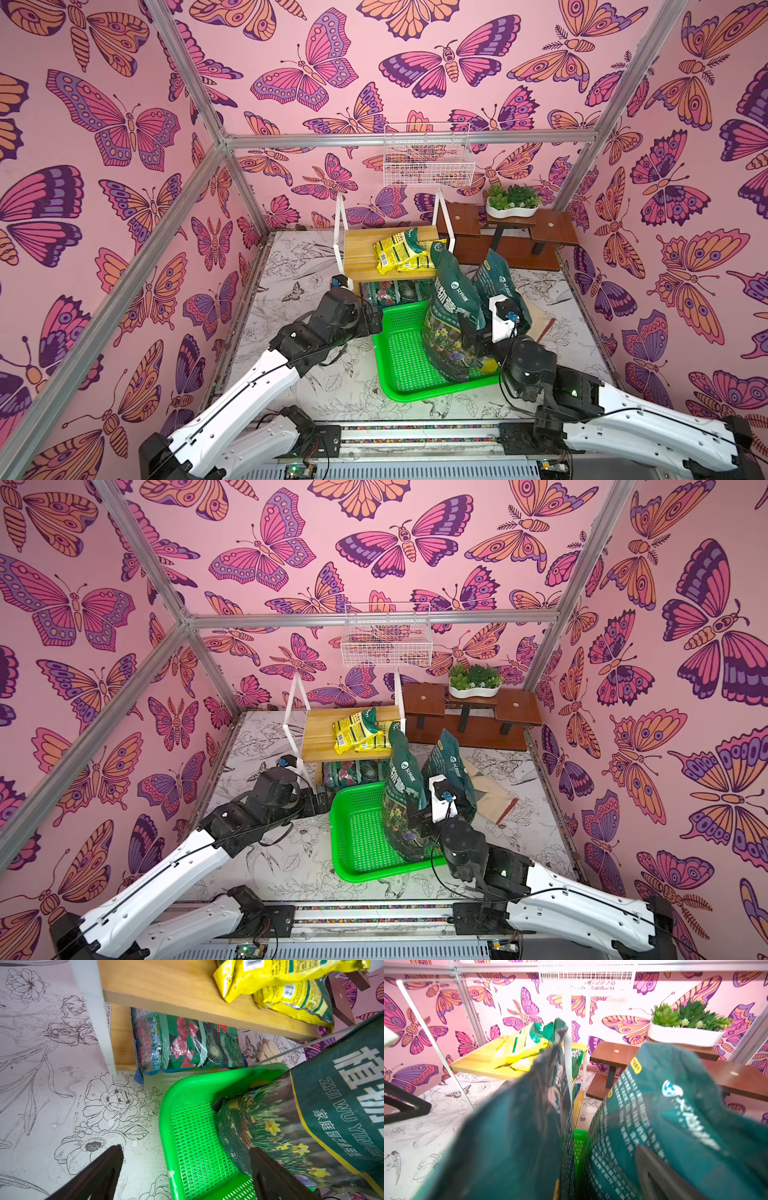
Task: Take down the fertilizer bag from the shelf
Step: Place the fertilizer bag in the storage box.
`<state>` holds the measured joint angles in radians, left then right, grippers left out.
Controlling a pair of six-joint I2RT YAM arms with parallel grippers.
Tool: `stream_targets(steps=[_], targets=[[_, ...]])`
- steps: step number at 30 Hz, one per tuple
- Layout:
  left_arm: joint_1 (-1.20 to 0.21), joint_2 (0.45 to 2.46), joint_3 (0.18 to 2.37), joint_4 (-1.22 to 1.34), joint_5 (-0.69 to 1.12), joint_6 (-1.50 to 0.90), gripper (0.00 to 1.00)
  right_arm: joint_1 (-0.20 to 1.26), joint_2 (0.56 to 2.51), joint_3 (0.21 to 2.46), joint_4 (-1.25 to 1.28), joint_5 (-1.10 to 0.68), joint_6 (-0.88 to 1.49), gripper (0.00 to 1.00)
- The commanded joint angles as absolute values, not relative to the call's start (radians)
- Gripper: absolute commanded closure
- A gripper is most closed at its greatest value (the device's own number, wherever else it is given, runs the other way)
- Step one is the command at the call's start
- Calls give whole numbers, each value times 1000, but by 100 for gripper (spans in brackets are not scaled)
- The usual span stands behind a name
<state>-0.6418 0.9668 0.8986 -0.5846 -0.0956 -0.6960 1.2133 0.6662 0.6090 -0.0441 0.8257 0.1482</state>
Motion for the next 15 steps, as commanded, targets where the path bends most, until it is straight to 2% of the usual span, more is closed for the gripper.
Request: stream_targets(steps=[1,15], targets=[[-646,964,906,-602,-115,-681,0,1210,649,692,-66,860,106,1],[-647,991,914,-562,-79,-687,0,1211,711,906,-61,748,-36,1]])
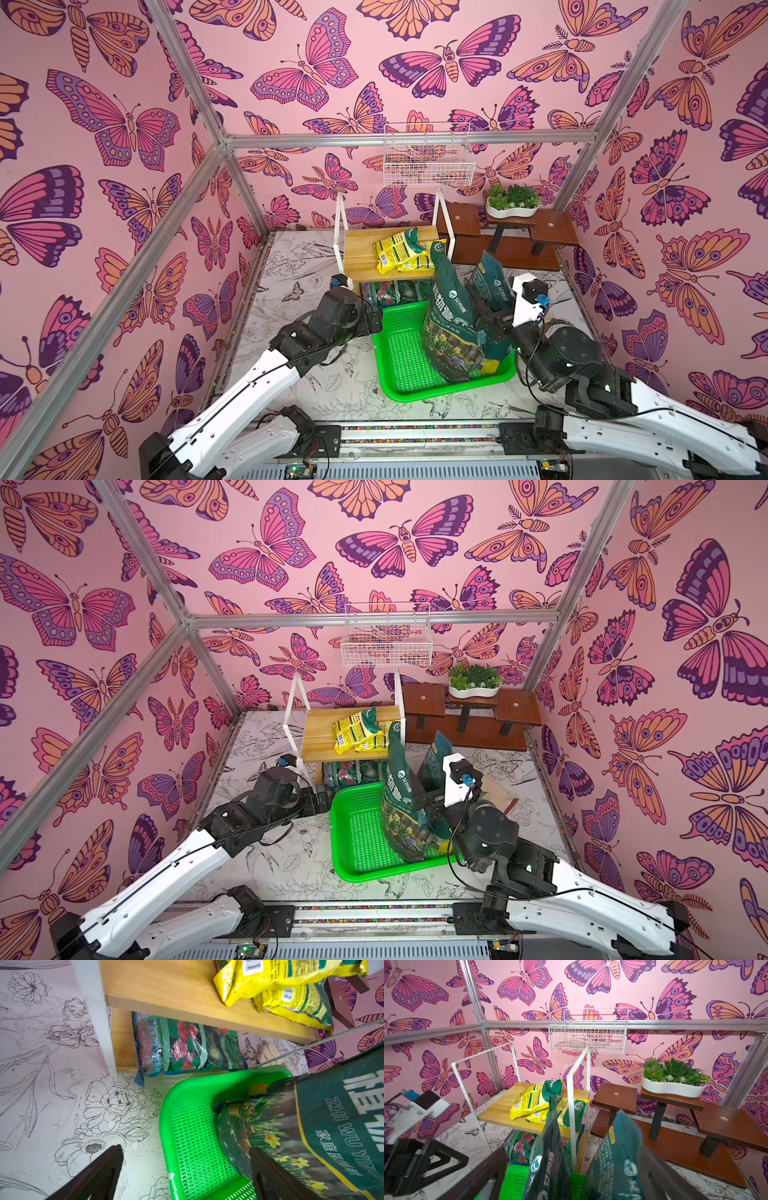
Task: Take down the fertilizer bag from the shelf
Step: Place the fertilizer bag in the storage box, then pick up the fertilizer bag from the shelf.
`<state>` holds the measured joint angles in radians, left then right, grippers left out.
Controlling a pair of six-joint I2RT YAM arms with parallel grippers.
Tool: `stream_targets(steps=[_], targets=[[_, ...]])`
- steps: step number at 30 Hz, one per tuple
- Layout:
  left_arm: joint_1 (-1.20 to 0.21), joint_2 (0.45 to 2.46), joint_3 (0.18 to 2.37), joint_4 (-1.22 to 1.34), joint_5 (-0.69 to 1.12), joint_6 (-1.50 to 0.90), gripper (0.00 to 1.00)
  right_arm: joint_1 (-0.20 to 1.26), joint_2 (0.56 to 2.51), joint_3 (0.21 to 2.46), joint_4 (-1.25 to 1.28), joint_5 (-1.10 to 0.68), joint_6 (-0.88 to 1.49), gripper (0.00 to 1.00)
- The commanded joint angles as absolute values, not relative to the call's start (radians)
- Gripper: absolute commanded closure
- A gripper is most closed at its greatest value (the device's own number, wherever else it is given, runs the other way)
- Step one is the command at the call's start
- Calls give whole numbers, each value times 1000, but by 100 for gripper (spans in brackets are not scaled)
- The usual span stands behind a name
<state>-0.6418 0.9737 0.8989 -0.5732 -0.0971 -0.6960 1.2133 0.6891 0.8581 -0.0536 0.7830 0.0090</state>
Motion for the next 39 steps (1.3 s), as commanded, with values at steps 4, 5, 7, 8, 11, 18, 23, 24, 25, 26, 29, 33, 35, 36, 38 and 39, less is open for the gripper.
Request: stream_targets(steps=[4,5,7,8,11,18,23,24,25,26,29,33,35,36,38,39], targets=[[-647,986,907,-563,-92,-688,0,1210,795,1027,-104,719,-79,1],[-646,978,901,-562,-99,-689,0,1210,825,1072,-125,711,-91,0],[-646,963,891,-560,-106,-692,0,1210,887,1156,-164,700,-103,0],[-647,955,886,-558,-107,-693,0,1210,920,1202,-182,689,-109,0],[-647,936,873,-558,-115,-694,0,1211,1026,1334,-243,656,-96,0],[-643,883,838,-559,-185,-704,0,1203,1299,1680,-464,569,-17,3],[-636,901,864,-559,-171,-682,0,1076,1438,1882,-669,367,137,8],[-634,910,876,-560,-169,-673,0,1037,1458,1911,-699,302,177,10],[-634,919,886,-559,-166,-665,0,1014,1472,1927,-716,270,196,12],[-634,928,900,-558,-161,-653,0,997,1482,1934,-723,255,204,13],[-634,957,950,-557,-151,-603,0,922,1503,1943,-739,133,267,18],[-632,982,1001,-555,-155,-560,0,806,1548,1983,-768,-76,351,29],[-629,997,1020,-548,-148,-546,0,788,1600,2024,-803,-98,339,34],[-629,1003,1024,-547,-146,-545,0,784,1624,2051,-825,-104,332,34],[-626,1012,1026,-539,-147,-548,0,774,1692,2130,-887,-121,316,38],[-626,1014,1025,-535,-145,-553,0,769,1726,2175,-924,-124,310,41]])
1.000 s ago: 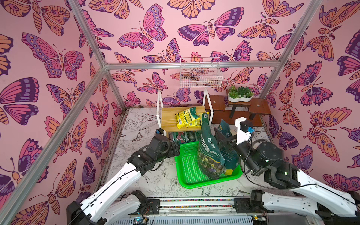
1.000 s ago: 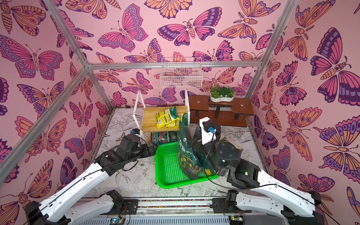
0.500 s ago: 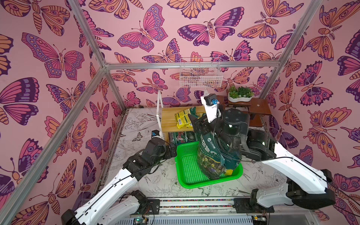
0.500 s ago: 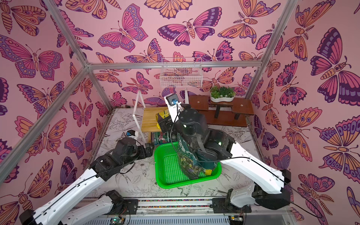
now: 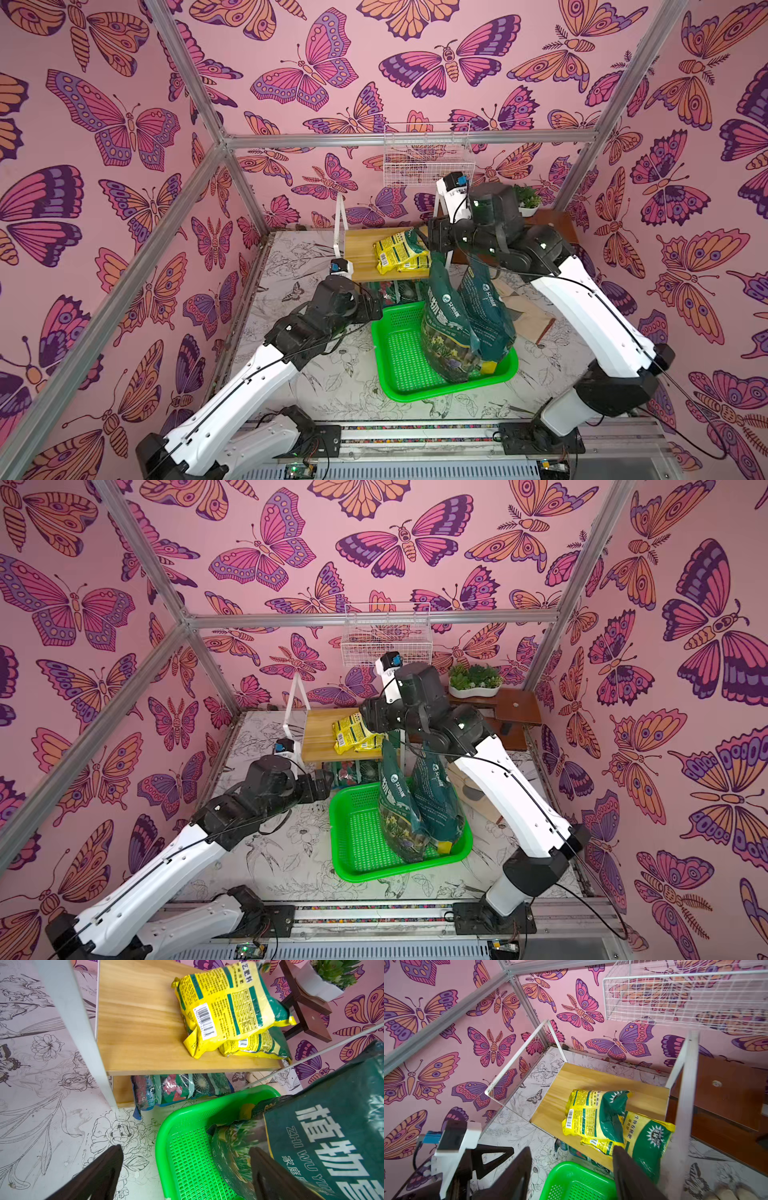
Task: Take down the fertilizer bag from the shelf
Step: Pick up the fertilizer bag from the shelf.
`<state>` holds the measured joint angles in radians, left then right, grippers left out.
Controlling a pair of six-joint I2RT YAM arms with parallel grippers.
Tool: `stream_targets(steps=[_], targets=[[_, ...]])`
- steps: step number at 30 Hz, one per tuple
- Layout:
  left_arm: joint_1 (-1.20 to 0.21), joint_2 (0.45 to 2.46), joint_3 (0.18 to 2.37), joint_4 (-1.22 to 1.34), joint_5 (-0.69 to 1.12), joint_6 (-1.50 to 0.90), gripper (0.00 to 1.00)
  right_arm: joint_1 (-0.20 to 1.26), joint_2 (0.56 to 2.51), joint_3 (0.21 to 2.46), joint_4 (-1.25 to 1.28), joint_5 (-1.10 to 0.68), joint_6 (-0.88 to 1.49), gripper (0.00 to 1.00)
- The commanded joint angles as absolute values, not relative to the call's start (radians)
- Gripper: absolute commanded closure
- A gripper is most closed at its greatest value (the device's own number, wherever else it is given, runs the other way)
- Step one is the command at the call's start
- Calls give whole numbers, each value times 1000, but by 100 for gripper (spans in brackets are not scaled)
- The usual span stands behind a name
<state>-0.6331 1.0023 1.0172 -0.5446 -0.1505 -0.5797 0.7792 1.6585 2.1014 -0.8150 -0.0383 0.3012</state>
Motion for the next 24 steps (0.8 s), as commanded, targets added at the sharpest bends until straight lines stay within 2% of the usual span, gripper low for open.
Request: stream_targets(steps=[1,4,9,14,24], targets=[[-625,1012,1019,-529,-143,-558,0,763,1771,2230,-967,-121,301,43],[-622,1001,999,-515,-143,-572,0,756,1888,2384,-1089,-71,272,44],[-612,978,967,-514,-146,-582,0,731,2017,2553,-1216,9,257,50],[-597,960,948,-515,-137,-586,0,721,2042,2538,-1223,87,244,49],[-581,950,935,-510,-132,-595,0,734,2092,2509,-1213,81,224,49]])
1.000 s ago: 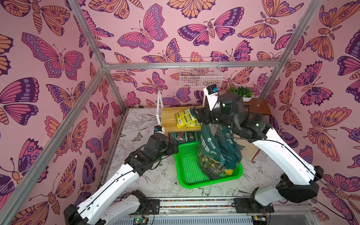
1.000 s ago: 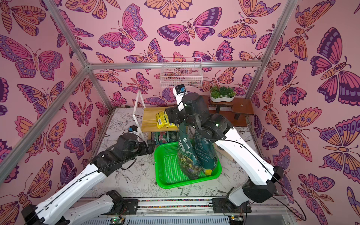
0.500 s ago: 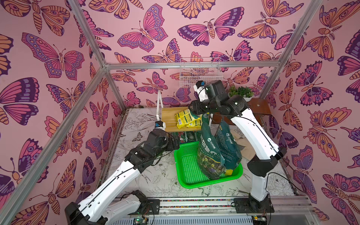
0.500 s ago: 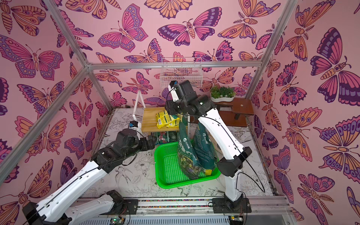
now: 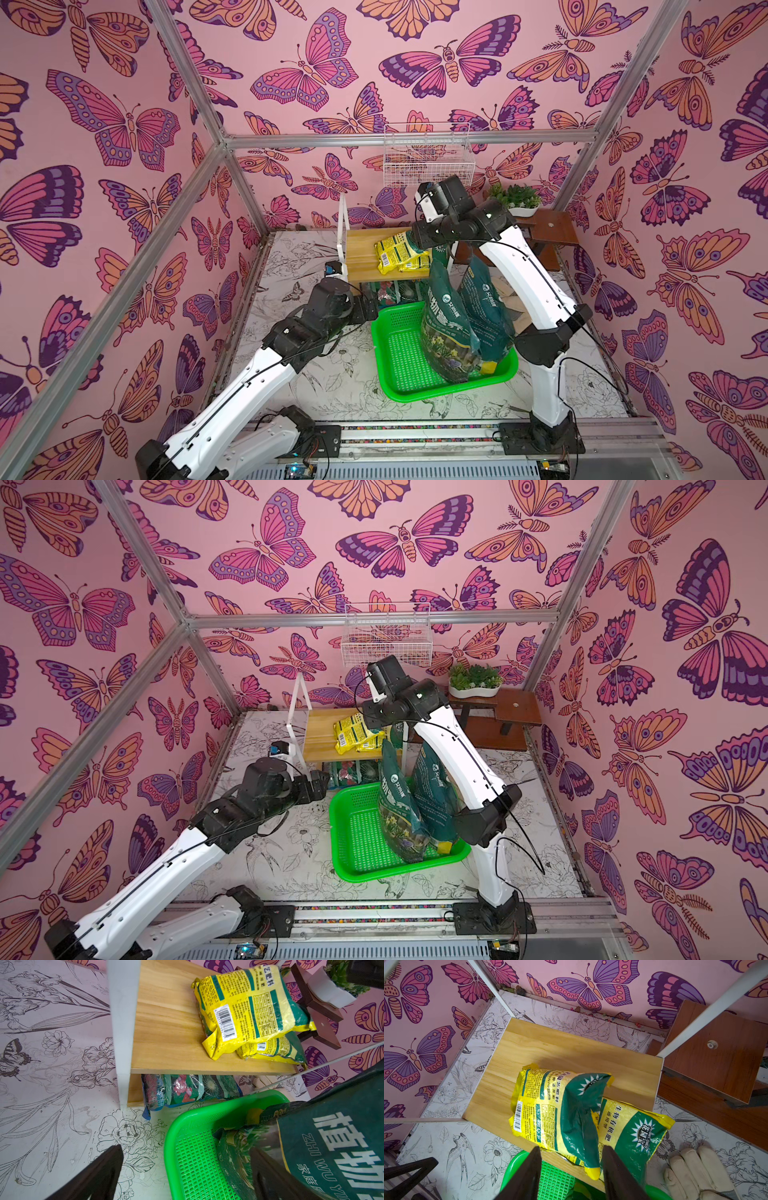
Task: Take down the fertilizer bag from the shelf
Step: Pick up the fertilizer bag from the shelf.
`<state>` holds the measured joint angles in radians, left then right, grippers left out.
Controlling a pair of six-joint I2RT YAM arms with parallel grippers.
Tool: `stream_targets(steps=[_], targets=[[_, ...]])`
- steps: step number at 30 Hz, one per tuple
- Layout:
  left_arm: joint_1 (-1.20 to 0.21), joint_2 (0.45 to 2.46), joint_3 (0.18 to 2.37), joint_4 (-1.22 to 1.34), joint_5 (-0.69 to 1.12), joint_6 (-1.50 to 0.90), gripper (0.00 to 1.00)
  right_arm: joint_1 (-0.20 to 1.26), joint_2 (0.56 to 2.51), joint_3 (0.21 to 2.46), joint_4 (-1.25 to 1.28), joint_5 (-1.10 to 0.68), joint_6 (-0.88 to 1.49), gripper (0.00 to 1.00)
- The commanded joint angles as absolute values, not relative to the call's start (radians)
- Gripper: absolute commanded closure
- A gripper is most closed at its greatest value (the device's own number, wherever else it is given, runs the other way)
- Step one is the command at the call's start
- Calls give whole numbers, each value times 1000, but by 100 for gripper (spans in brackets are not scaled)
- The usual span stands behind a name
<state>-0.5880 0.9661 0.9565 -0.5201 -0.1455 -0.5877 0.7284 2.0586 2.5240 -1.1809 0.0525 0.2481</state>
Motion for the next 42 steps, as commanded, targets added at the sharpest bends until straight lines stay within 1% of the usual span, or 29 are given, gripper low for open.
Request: stream_targets(steps=[1,16,20,25,31,38,42], targets=[[-579,948,933,-511,-132,-596,0,738,2097,2505,-1208,88,220,49],[-566,905,899,-509,-137,-605,0,797,2161,2507,-1176,159,154,51],[-561,900,893,-509,-138,-607,0,824,2146,2507,-1153,188,142,51],[-556,895,886,-509,-132,-608,0,851,2094,2507,-1122,256,129,48],[-554,892,882,-507,-129,-610,0,854,2056,2505,-1115,274,128,47],[-554,881,879,-508,-127,-618,0,855,2107,2507,-1137,258,134,47],[-552,867,873,-507,-130,-616,0,854,2128,2502,-1137,290,139,47]])
